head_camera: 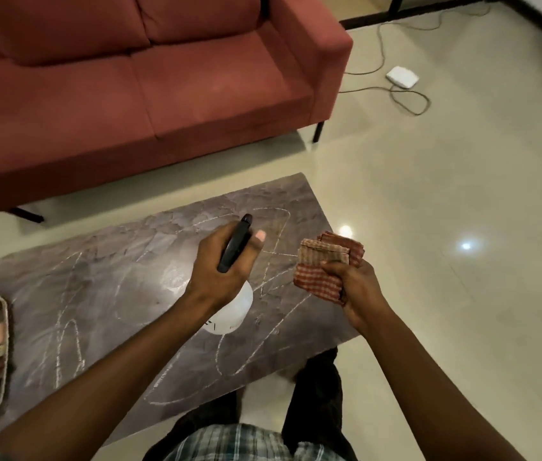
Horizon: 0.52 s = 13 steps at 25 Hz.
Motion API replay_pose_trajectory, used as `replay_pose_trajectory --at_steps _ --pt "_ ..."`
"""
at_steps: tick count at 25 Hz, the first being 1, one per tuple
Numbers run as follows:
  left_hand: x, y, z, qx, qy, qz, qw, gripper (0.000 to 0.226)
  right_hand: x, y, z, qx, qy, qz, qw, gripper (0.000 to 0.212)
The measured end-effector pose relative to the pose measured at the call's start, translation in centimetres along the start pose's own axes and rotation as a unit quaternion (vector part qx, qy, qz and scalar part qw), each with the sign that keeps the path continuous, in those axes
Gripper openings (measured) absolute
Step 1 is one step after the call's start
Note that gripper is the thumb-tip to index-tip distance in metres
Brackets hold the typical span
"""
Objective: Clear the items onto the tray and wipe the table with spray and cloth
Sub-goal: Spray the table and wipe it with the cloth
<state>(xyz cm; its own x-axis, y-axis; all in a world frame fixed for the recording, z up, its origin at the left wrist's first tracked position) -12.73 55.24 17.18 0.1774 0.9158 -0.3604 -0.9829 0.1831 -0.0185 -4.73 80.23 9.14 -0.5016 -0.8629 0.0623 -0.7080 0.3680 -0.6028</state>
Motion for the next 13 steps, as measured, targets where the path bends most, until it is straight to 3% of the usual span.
replay_pose_trajectory --at_steps 4,8,10,13 --pt "7.0 4.8 -4.0 -0.072 0.022 0.035 0.996 0.047 -2.5 10.7 -0.5 -0.016 -0.117 -0.038 0.992 0.033" --pt "13.2 10.7 -10.3 -0.117 0.028 0.053 0.991 0.053 -4.7 19.8 1.8 -0.093 -0.249 -0.061 0.962 0.037" --pt "16.3 13.8 -13.5 -0.123 0.033 0.054 0.990 0.055 -5.8 23.4 3.6 -0.153 -0.337 -0.075 0.926 0.040" --pt "19.6 17.8 -17.6 -0.143 0.044 0.066 0.986 0.058 -6.6 27.7 7.0 -0.250 -0.466 -0.091 0.844 0.051"
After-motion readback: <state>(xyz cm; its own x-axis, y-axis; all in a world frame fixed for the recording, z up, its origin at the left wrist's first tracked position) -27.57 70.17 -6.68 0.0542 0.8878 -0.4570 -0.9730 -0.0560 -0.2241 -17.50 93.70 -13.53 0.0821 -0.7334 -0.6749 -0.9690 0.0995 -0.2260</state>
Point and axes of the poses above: each hand's wrist, its own y-axis towards the middle knuckle, its own x-axis out of the palm, z = x × y, the point moved 5 cm from there along y, towards the middle knuckle, and after that the axes turned 2 degrees about z, right-handed, at the moved point
